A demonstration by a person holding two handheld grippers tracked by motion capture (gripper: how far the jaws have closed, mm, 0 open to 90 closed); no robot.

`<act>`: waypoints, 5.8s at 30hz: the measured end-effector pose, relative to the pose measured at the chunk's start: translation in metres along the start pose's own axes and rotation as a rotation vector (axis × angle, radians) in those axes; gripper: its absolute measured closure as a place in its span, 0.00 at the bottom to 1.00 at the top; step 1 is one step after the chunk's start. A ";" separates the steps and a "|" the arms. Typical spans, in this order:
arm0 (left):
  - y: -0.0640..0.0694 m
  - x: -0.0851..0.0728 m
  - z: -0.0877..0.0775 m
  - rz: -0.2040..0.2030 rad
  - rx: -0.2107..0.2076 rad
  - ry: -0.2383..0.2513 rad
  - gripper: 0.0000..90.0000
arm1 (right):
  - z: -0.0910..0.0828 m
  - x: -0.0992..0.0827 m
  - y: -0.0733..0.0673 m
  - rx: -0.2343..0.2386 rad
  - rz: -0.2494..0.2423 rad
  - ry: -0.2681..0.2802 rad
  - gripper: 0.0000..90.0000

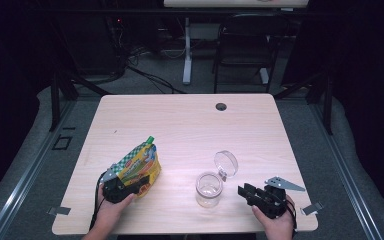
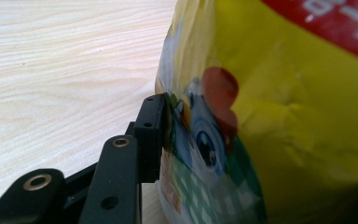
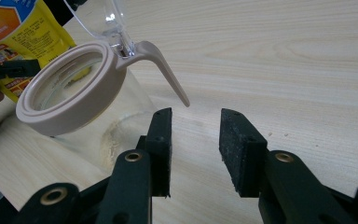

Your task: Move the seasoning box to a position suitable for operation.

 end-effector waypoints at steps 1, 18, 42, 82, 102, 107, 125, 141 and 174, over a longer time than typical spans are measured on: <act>0.000 0.000 0.000 0.007 0.002 -0.001 0.68 | 0.000 0.000 0.000 0.001 0.000 -0.002 0.71; 0.004 0.014 -0.020 0.061 0.012 0.037 0.68 | 0.001 0.001 0.001 -0.024 -0.043 -0.001 0.66; 0.010 0.019 -0.039 0.280 0.145 0.047 0.69 | 0.005 0.007 0.003 -0.081 -0.197 0.012 0.46; 0.028 0.017 -0.038 0.535 0.250 0.004 0.69 | -0.002 0.010 -0.011 -0.045 -0.240 0.045 0.49; 0.032 0.015 -0.036 0.588 0.280 -0.008 0.69 | -0.006 0.011 -0.011 -0.056 -0.232 0.050 0.55; 0.034 0.017 -0.036 0.612 0.291 -0.006 0.69 | -0.013 0.013 -0.012 -0.068 -0.204 0.045 0.59; 0.040 0.019 -0.036 0.636 0.288 -0.008 0.69 | -0.031 0.033 -0.032 -0.084 -0.222 0.009 0.68; 0.049 0.023 -0.032 0.712 0.306 -0.028 0.69 | -0.037 0.023 -0.049 -0.047 -0.259 0.035 0.78; 0.067 0.040 -0.023 0.838 0.353 -0.022 0.69 | -0.027 0.028 -0.085 0.036 -0.353 0.026 0.82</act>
Point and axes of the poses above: each handheld gripper's, and its own axes: z roughly forward along the jaws, x roughly out of its top, y roughly to its right, the point moved 9 cm from there along z, roughly forward along the jaws, and after that the axes turned 8 degrees about x, right-handed, at the moved point
